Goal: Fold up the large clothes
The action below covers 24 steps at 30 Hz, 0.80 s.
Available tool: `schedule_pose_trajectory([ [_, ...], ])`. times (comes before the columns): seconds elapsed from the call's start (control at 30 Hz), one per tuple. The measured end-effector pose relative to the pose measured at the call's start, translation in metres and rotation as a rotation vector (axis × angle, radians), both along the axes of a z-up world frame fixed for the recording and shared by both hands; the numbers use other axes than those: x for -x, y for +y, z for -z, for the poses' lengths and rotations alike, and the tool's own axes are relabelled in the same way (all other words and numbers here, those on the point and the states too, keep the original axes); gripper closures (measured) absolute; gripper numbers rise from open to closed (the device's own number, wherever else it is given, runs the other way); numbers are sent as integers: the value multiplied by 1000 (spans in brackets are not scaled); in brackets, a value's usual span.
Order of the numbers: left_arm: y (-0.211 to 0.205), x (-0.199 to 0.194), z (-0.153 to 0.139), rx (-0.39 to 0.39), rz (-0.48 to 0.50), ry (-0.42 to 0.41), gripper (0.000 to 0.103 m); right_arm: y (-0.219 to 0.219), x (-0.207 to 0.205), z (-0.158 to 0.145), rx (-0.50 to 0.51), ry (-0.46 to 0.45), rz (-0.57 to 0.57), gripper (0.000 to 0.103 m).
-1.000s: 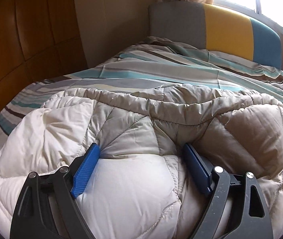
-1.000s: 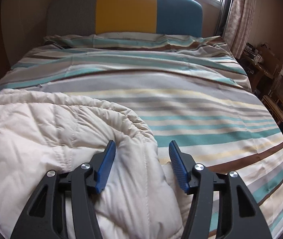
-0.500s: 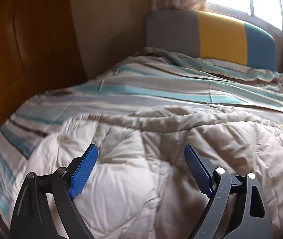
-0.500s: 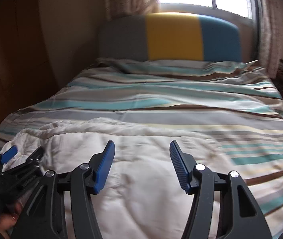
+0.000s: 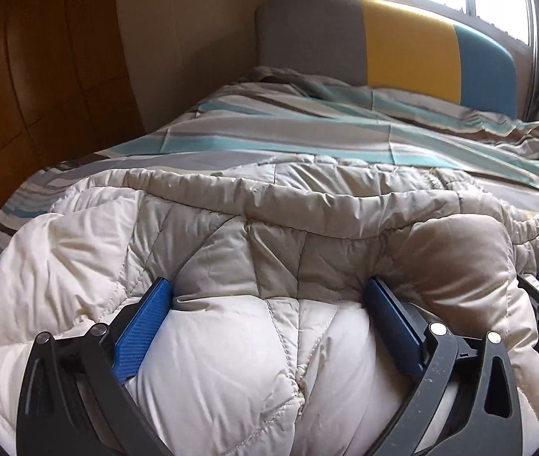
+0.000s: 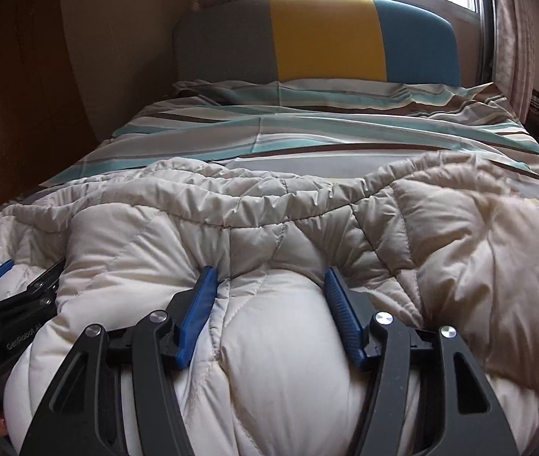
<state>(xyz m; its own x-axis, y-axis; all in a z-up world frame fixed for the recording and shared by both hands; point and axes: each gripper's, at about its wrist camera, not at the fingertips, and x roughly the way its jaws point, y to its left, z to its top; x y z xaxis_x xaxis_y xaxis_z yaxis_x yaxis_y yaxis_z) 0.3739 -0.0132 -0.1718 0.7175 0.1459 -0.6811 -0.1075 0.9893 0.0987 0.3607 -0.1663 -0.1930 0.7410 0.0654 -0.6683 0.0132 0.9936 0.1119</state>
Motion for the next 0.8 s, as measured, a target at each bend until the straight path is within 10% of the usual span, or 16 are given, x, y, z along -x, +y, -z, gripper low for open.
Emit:
schedule_pose_trajectory([
  [0.53, 60, 28, -59, -52, -48, -25, 3, -61, 22, -50, -41, -36, 45, 40],
  [0.8, 108, 8, -14, 45, -144, 70, 3, -84, 17, -12, 34, 23, 138, 38],
])
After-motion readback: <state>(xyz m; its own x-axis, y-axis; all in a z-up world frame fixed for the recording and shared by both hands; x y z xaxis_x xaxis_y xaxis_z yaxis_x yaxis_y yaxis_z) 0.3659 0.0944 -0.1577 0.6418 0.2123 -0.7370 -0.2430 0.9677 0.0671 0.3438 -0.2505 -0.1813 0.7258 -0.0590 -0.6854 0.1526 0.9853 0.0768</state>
